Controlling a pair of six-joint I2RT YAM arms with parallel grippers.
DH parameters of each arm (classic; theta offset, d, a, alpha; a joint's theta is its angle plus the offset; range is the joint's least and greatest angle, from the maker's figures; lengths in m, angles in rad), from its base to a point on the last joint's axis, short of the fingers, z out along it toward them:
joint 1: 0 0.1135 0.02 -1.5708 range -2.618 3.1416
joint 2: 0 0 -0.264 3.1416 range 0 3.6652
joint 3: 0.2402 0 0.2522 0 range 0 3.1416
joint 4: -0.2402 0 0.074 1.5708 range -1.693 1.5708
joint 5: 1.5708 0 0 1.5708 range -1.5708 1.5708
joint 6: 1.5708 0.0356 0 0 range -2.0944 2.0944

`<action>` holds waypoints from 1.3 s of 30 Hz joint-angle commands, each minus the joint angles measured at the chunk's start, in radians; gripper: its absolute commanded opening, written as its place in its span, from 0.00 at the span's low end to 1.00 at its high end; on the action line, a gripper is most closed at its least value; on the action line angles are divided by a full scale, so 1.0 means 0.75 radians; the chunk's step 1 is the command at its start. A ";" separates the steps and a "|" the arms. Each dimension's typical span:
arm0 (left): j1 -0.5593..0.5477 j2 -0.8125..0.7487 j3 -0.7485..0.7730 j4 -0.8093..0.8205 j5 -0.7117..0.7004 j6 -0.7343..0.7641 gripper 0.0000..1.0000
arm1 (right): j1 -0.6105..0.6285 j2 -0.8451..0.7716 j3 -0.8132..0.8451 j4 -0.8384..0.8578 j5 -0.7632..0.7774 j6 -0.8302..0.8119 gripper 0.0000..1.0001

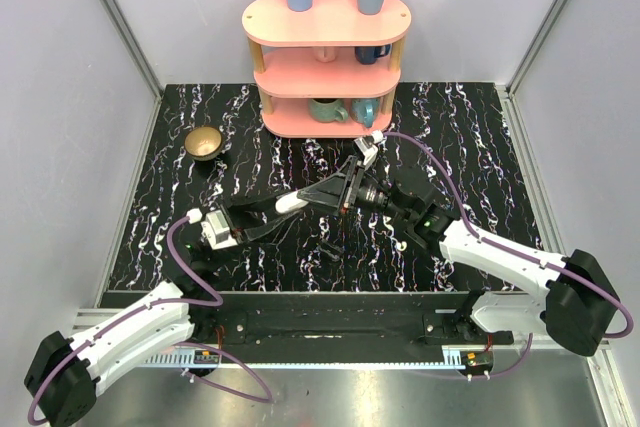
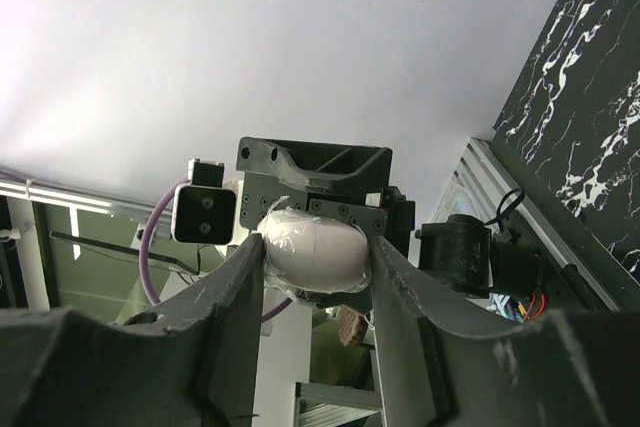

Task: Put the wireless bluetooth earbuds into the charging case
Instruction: Pass from the right arm to the left

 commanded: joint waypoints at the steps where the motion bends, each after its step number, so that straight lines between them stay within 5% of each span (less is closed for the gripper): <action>1: -0.003 -0.003 0.020 0.053 -0.029 -0.014 0.51 | 0.003 -0.034 -0.006 0.121 0.035 0.028 0.13; 28: -0.003 0.038 0.020 0.131 -0.050 -0.049 0.48 | 0.003 -0.025 -0.006 0.134 0.037 0.022 0.14; 39: -0.005 0.045 0.026 0.133 -0.043 -0.049 0.20 | 0.003 -0.023 -0.002 0.130 0.027 0.020 0.16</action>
